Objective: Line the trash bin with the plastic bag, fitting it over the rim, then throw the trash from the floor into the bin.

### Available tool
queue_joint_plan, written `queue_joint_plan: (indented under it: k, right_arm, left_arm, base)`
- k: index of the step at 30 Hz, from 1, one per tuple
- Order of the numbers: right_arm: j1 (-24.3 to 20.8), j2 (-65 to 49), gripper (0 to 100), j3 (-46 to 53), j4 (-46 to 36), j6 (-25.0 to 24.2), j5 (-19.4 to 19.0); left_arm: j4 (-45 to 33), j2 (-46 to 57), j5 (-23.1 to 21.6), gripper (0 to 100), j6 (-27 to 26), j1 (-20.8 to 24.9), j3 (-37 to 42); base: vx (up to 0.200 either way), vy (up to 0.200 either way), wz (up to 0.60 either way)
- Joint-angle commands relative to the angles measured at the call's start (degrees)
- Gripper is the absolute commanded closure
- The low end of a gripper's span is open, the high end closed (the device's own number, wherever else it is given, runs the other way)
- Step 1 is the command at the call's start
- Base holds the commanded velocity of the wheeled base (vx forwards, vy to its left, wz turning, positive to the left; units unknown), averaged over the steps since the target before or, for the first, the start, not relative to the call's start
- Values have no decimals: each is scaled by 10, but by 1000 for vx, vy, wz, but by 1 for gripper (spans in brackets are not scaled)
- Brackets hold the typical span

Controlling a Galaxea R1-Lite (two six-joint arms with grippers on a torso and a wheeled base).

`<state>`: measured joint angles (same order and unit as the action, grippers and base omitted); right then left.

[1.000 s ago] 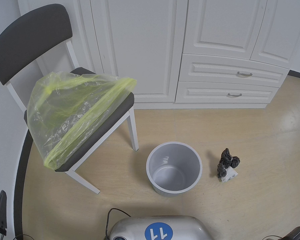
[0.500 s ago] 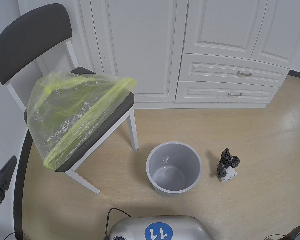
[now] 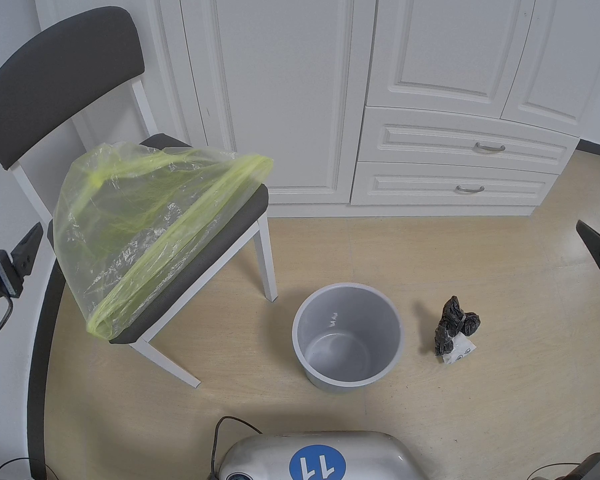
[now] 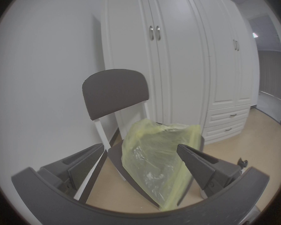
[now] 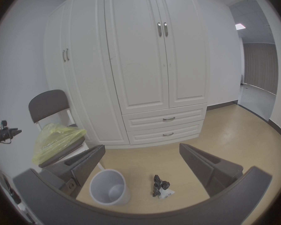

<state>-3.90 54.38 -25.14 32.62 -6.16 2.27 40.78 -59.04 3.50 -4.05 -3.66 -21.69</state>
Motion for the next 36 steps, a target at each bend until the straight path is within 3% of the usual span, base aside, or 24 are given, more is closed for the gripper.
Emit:
queue_joint_plan:
  k: [1,4,8,11,17,26,36]
  right_arm:
    - [-98,101,0,-4,76,-23,92]
    - [-136,114,0,-3,84,-23,128]
    - [-148,120,0,-7,81,-23,136]
    - [-148,129,0,-12,81,-24,136]
    - [-155,122,0,-14,82,-22,137]
    - [-178,111,0,-18,81,-21,138]
    - [-190,104,0,-17,76,-19,138]
  left_arm:
    - [55,-136,64,0,3,44,-20]
    - [46,-140,68,0,2,82,-15]
    - [3,-136,70,0,-2,118,-21]
    - [-74,-134,77,0,-3,153,-51]
    - [-150,-122,150,0,-10,197,-84]
    - [-172,-120,179,0,-39,255,-68]
    - [-171,-119,230,0,-64,285,-46]
  base:
    - [0,0,0]
    - [0,0,0]
    - [0,0,0]
    - [0,0,0]
    - [0,0,0]
    - [0,0,0]
    - [0,0,0]
